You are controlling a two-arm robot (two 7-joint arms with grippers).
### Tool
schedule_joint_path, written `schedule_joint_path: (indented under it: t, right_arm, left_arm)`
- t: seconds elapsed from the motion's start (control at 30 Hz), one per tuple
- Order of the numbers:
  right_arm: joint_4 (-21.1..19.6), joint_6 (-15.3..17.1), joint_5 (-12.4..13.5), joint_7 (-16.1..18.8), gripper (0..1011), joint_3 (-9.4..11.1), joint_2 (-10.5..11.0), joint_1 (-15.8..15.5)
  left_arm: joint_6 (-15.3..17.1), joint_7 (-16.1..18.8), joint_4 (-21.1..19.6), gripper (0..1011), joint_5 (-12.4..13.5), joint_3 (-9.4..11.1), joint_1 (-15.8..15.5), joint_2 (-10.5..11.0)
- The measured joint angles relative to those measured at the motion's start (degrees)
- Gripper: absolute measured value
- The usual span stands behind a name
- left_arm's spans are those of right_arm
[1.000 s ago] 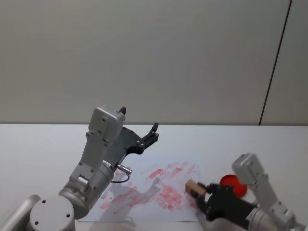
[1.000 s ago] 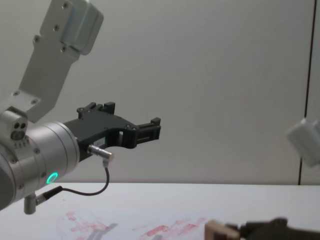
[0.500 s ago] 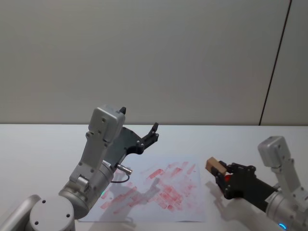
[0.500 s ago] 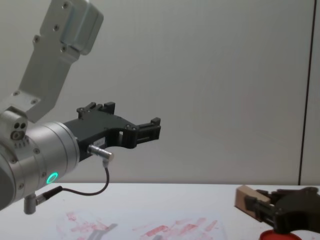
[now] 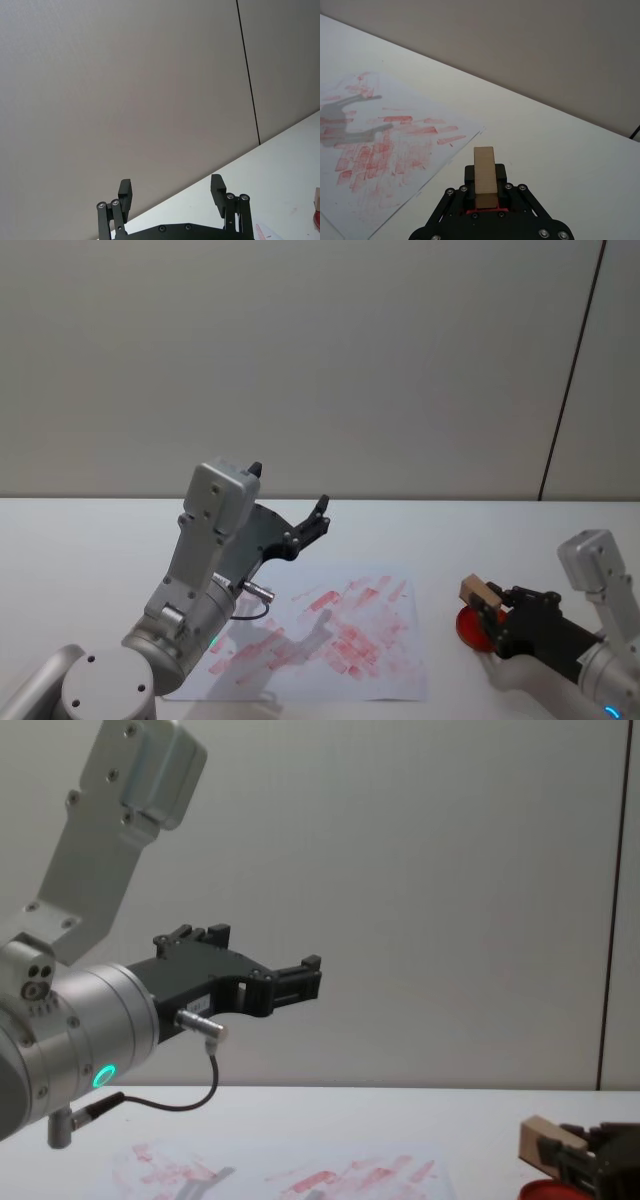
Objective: Use the one hand to pick up the stamp and affix it onto the A4 paper.
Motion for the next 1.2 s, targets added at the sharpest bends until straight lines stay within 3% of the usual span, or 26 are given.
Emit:
schedule_joint_path:
  t: [0.47, 0.57, 0.93, 1.2]
  right_arm:
    - [2.76, 0.84, -0.67, 0.39, 217, 0.27, 0.24, 0.79]
    - [3.21, 0.97, -0.71, 0.48, 260, 0.28, 0.24, 0.93]
    - [3.19, 1.02, 0.67, 0.56, 624, 0.53, 0.36, 0.97]
    - [0.86, -0.44, 3.30, -0.11, 867, 1.12, 0.63, 0.57]
  left_arm:
    - [0.00, 0.00, 0.00, 1002, 0.00, 0.00, 0.00, 0.00]
    - [0.00, 0.00, 0.00, 1003, 0.00, 0.00, 0.00, 0.00]
    - [0.00, 0.00, 0.00, 1003, 0.00, 0.00, 0.00, 0.00]
    - [0.00, 0.00, 0.00, 1002, 0.00, 0.00, 0.00, 0.00]
